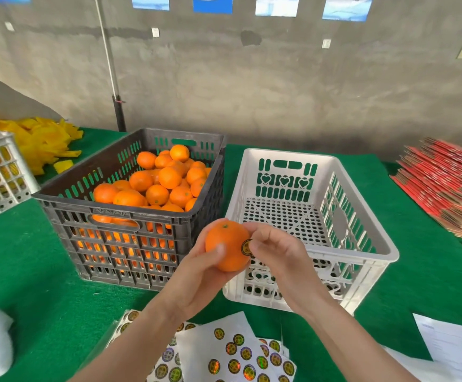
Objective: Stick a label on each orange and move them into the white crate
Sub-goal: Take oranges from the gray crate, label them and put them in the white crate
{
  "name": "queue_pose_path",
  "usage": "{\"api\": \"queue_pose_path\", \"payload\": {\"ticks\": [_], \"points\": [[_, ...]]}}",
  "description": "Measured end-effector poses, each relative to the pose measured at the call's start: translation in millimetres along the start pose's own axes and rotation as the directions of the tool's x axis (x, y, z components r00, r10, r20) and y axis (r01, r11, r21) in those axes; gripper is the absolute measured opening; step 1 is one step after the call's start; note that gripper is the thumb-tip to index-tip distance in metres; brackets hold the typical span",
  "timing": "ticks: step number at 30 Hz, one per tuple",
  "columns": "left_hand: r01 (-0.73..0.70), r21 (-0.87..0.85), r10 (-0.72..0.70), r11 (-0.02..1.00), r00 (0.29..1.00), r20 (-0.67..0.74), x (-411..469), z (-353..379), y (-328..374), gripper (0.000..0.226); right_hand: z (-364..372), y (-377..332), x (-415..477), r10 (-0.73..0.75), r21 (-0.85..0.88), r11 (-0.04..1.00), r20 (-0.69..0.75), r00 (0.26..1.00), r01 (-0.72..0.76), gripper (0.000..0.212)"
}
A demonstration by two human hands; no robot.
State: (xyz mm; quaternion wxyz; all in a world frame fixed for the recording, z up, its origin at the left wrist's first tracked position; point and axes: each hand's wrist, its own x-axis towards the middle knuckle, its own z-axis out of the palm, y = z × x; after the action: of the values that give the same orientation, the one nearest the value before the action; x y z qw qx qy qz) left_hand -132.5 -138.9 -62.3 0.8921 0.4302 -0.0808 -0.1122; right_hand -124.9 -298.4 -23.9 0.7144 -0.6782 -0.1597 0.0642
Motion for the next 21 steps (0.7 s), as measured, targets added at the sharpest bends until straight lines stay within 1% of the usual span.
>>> {"api": "queue_pose_path", "payload": {"ticks": [2, 5, 8, 12, 14, 15, 17, 18, 19, 21], "points": [[-0.012, -0.021, 0.011, 1.000, 0.999, -0.031, 2, 6, 4, 0.069, -1, -3, 1, -0.033, -0.049, 0.998, 0.018, 0.999, 0.034, 0.019], [-0.032, -0.003, 0.031, 0.999, 0.995, -0.090, 5, 17, 8, 0.064, -5, -6, 2, -0.101, -0.144, 0.984, 0.034, 0.994, 0.105, 0.011], [-0.030, 0.003, 0.030, 1.000, 0.991, -0.130, 5, 24, 12, 0.052, -5, -7, 4, -0.179, -0.221, 0.959, 0.021, 0.984, 0.179, 0.011], [-0.016, 0.030, 0.020, 0.999, 0.991, -0.130, 4, 24, 19, 0.049, 0, -6, 6, -0.353, -0.389, 0.857, 0.037, 0.935, 0.339, 0.013], [0.002, 0.027, 0.002, 1.000, 0.993, -0.116, 4, 22, 24, 0.052, 4, -5, 8, -0.395, -0.404, 0.836, 0.025, 0.918, 0.371, 0.012], [0.016, 0.024, -0.014, 1.000, 0.994, -0.105, 4, 20, 28, 0.055, 6, -5, 10, -0.377, -0.379, 0.856, 0.009, 0.926, 0.352, 0.018], [0.054, 0.011, -0.053, 0.998, 0.997, -0.063, 5, 16, 35, 0.069, 9, -7, 15, -0.270, -0.284, 0.925, -0.026, 0.962, 0.252, 0.048], [0.070, 0.003, -0.070, 0.998, 0.997, -0.042, 6, 13, 38, 0.074, 10, -7, 18, -0.226, -0.253, 0.944, -0.027, 0.974, 0.212, 0.061], [0.077, 0.007, -0.077, 0.997, 0.997, -0.032, 7, 11, 42, 0.073, 12, -8, 21, -0.209, -0.260, 0.945, -0.017, 0.978, 0.198, 0.069], [0.060, 0.040, -0.059, 0.997, 0.998, -0.024, 13, 7, 50, 0.055, 18, -10, 26, -0.216, -0.333, 0.917, 0.045, 0.975, 0.219, 0.081]]}}
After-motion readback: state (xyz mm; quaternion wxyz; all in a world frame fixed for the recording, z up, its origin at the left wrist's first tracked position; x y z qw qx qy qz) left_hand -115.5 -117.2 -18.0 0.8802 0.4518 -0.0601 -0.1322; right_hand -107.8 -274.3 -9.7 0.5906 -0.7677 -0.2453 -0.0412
